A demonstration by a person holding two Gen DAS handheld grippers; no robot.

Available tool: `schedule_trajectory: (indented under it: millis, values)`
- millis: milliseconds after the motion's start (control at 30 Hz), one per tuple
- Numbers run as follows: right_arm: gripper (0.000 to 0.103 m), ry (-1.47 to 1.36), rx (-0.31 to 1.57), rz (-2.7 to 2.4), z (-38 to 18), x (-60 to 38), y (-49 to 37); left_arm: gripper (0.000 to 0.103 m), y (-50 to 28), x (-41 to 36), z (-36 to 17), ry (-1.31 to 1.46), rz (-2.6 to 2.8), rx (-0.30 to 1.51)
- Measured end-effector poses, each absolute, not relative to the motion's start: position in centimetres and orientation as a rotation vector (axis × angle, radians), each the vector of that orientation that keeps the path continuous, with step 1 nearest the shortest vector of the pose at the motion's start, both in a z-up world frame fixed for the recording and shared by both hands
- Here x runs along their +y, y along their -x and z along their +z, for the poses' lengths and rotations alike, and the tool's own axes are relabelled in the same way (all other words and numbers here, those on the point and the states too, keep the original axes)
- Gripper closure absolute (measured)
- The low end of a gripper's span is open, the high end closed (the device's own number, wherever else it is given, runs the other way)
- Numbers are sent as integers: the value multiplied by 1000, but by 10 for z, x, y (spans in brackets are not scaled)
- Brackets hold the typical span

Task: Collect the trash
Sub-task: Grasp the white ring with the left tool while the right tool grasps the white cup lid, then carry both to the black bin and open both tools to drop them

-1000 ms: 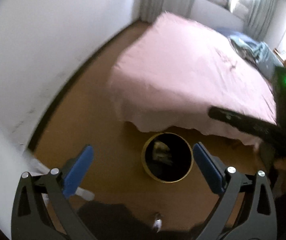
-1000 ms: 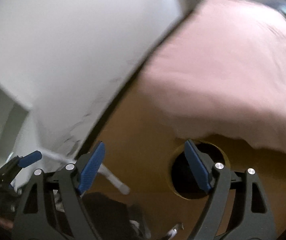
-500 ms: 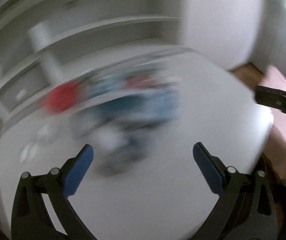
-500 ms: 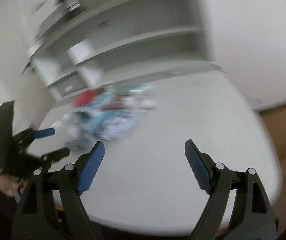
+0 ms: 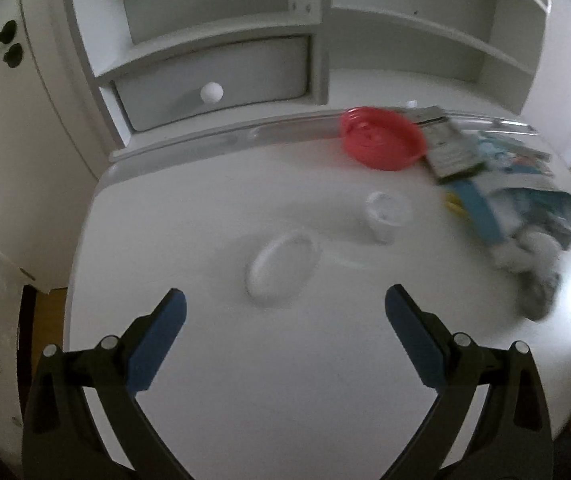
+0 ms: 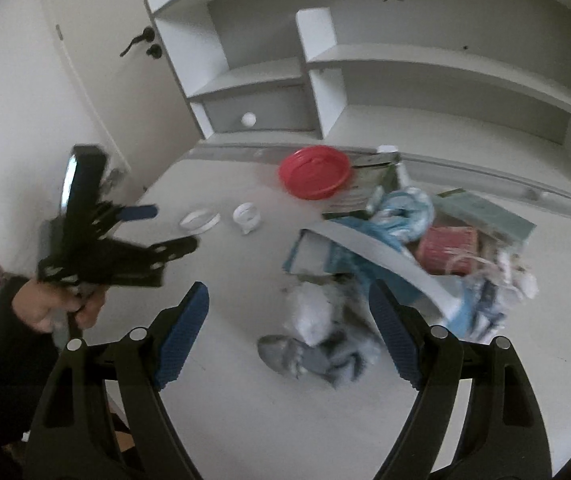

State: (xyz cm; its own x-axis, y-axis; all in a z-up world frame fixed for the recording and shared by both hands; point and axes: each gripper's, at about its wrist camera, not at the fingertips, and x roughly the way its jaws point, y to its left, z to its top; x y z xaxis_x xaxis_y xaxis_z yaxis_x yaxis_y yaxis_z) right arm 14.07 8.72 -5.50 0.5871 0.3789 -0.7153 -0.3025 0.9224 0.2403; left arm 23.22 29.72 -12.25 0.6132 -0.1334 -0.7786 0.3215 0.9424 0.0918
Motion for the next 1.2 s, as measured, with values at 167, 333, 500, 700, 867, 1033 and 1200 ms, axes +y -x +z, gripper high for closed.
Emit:
schedule_trajectory:
  millis: [167,333,500,700,867,1033,1200]
  values:
    - [23,-66,864,411,-55,110,-158,31,-256,303,-131,-237,-274,884]
    - [23,-13,866,416,-55,138,-182,61,-243,309,-118,-225,-312,856]
    - [25,43,910,395,-71,176,-216,61,-219,336,-105,-159,-285,841]
    - [35,94,1009,299,-101,203,-248,61,-199,363,-103,-124,-255,854]
    - [44,103,1038,274,-113,211,-257,61,-191,366,-103,-132,-228,852]
    - [74,68,1032,293,-106,208,-253,61,-184,355,-99,-137,-222,845]
    - [74,-10,933,332,-65,170,-210,61,-169,322,-84,-158,-269,805]
